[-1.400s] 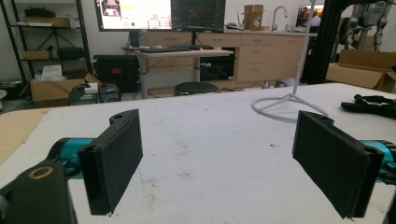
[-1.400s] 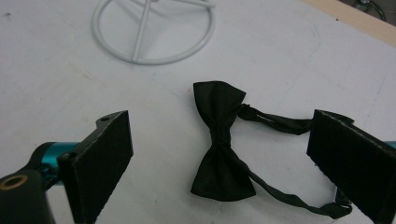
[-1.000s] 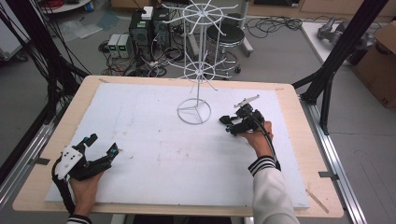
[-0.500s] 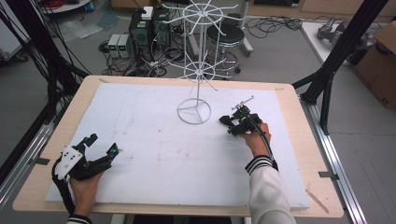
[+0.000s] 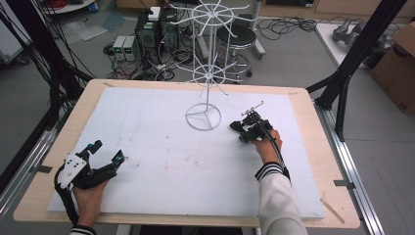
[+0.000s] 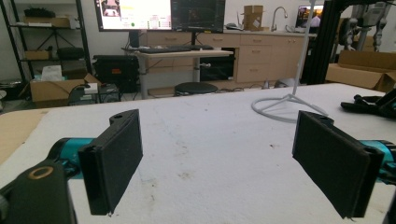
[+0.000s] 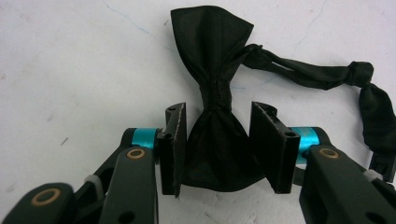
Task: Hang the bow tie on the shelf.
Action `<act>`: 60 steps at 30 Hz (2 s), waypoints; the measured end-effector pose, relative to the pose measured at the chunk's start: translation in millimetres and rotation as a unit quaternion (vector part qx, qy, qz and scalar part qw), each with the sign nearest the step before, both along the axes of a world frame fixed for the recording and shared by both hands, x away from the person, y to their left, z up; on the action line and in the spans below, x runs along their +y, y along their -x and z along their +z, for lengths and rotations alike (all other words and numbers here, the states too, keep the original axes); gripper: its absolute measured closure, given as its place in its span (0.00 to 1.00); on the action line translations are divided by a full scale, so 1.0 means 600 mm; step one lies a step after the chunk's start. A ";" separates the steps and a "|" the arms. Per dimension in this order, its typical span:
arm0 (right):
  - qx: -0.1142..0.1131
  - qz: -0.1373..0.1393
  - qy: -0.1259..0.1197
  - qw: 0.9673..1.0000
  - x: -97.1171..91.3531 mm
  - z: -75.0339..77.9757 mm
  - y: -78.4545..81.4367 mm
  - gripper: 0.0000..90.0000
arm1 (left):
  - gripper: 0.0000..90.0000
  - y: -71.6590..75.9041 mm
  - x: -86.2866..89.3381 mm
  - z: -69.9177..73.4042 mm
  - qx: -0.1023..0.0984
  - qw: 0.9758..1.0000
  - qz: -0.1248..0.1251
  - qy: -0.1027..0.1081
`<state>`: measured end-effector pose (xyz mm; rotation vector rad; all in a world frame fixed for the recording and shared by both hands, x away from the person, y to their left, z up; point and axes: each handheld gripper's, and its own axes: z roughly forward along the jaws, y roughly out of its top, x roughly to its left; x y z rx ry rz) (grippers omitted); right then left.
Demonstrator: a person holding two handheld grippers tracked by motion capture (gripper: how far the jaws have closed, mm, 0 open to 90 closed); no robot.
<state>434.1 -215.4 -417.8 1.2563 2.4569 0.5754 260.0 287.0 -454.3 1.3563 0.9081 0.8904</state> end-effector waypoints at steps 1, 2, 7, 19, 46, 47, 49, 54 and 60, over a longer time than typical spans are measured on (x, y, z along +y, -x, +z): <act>0.003 -0.001 0.000 1.000 0.001 0.000 0.000 0.65 | 0.18 0.000 0.000 0.000 0.000 1.000 0.000 -0.001; 0.002 -0.002 0.001 1.000 0.001 0.000 0.000 0.66 | 0.18 0.000 0.000 0.000 0.000 1.000 0.000 0.000; 0.002 -0.002 0.002 1.000 -0.003 0.001 -0.001 0.75 | 0.18 0.000 0.000 0.000 -0.001 1.000 0.000 0.000; 0.004 -0.005 0.007 1.000 0.000 0.004 0.002 0.90 | 0.18 0.000 0.000 0.000 0.000 1.000 0.000 0.000; -0.097 -0.015 -0.103 0.990 -0.032 0.067 0.050 0.91 | 0.18 0.001 0.000 0.000 0.000 1.000 0.000 -0.003; -0.104 -0.016 -0.109 0.988 -0.033 0.071 0.053 0.91 | 0.18 0.001 0.000 0.000 0.000 1.000 0.000 -0.003; -0.116 -0.015 -0.118 0.986 -0.034 0.075 0.058 0.91 | 0.18 0.001 0.000 0.000 0.000 1.000 0.000 -0.003; -0.132 -0.018 -0.134 0.982 -0.040 0.083 0.070 0.91 | 0.18 0.001 0.000 0.000 0.000 1.000 0.001 -0.003; -0.147 -0.026 -0.162 0.975 -0.053 0.094 0.081 0.91 | 0.18 0.001 0.000 0.000 0.000 1.000 0.001 -0.003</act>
